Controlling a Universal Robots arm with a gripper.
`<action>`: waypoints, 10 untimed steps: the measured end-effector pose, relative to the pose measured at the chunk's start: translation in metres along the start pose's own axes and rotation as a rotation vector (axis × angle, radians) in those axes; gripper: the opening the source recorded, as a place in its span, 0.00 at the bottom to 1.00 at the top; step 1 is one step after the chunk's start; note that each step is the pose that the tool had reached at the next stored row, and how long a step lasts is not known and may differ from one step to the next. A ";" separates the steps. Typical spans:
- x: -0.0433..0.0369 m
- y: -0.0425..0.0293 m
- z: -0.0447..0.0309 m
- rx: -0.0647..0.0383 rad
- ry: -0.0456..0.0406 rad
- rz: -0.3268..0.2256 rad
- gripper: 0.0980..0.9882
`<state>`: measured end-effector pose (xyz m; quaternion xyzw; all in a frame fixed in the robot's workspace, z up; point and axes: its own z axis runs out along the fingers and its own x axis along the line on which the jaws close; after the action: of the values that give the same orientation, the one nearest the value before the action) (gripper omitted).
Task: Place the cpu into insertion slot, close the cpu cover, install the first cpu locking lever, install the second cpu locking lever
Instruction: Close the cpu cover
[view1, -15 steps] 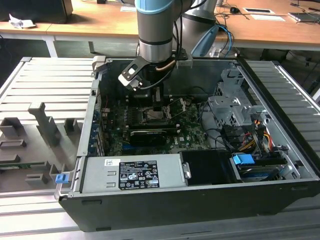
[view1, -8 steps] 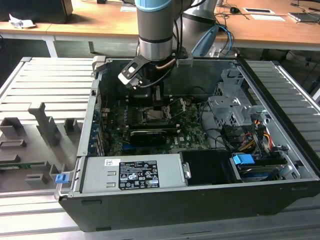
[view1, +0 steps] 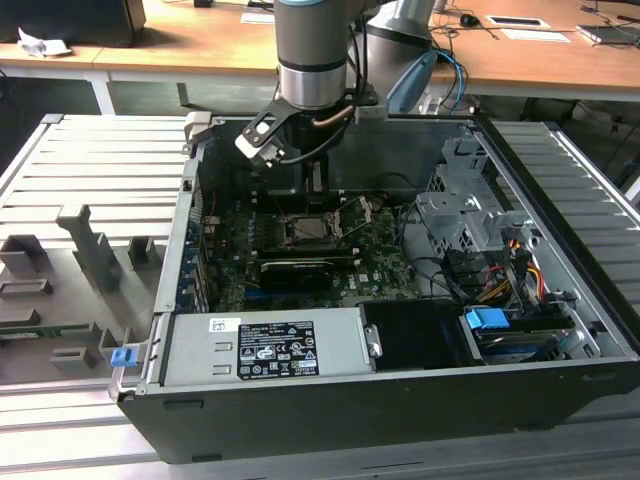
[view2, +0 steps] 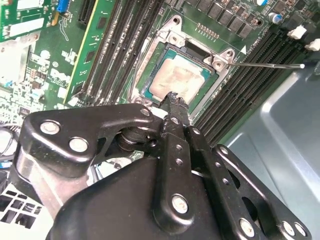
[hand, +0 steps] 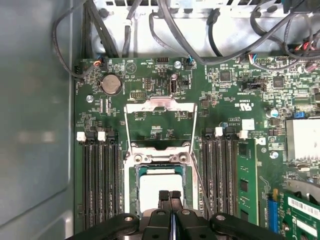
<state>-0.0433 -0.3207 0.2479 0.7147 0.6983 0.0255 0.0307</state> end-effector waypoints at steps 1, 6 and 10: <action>0.0000 0.0001 -0.0014 0.000 -0.0007 0.000 0.01; 0.0006 0.0010 -0.0101 0.000 -0.0064 -0.001 0.01; 0.0009 0.0020 -0.0129 0.000 -0.0085 -0.001 0.01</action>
<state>-0.0424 -0.3197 0.2609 0.7145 0.6984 0.0225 0.0338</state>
